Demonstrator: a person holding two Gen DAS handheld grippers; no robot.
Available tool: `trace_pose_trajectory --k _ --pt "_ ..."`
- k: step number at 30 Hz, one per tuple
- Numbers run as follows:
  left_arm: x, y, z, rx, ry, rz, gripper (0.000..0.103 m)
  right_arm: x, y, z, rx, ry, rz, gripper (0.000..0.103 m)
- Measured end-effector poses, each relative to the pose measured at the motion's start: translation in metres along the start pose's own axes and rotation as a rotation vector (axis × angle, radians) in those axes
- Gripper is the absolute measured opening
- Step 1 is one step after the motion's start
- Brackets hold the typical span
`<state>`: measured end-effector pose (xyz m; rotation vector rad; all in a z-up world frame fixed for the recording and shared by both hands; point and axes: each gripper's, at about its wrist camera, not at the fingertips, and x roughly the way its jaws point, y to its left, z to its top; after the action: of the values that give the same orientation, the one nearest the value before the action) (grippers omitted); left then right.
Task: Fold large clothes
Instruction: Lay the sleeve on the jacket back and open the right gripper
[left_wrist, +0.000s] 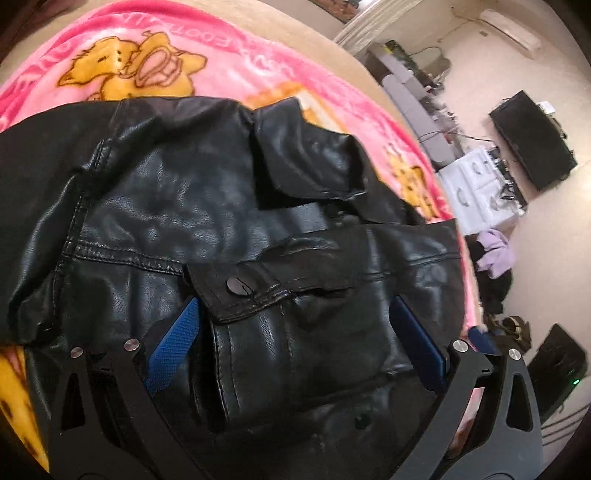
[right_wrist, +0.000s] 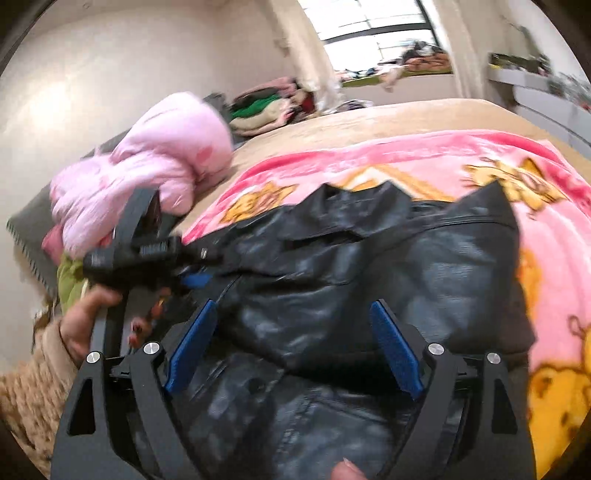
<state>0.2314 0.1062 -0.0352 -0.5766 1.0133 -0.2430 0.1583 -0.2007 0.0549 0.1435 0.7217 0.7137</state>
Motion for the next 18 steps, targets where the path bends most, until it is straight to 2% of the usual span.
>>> trace_pose_trajectory --k 2,4,7,13,15,18 --pt "0.006 0.0 0.001 0.019 0.002 0.064 0.08 -0.008 -0.011 0.001 0.028 -0.024 -0.022 0.084" --pt "0.009 0.002 0.0 0.034 -0.002 0.12 0.052 -0.016 -0.02 0.003 0.036 -0.049 -0.063 0.084" --pt "0.01 0.005 0.001 0.046 -0.007 0.136 0.032 -0.011 -0.037 0.006 0.042 -0.075 -0.104 0.083" --pt "-0.022 -0.02 0.002 0.139 -0.098 0.097 0.02 -0.029 -0.063 0.014 0.089 -0.147 -0.149 0.079" --pt "-0.043 -0.035 0.004 0.169 -0.16 0.054 0.01 -0.041 -0.071 0.018 0.115 -0.186 -0.16 0.079" --pt "-0.083 -0.056 0.006 0.209 -0.254 -0.02 0.004 -0.055 -0.083 0.021 0.157 -0.235 -0.168 0.078"
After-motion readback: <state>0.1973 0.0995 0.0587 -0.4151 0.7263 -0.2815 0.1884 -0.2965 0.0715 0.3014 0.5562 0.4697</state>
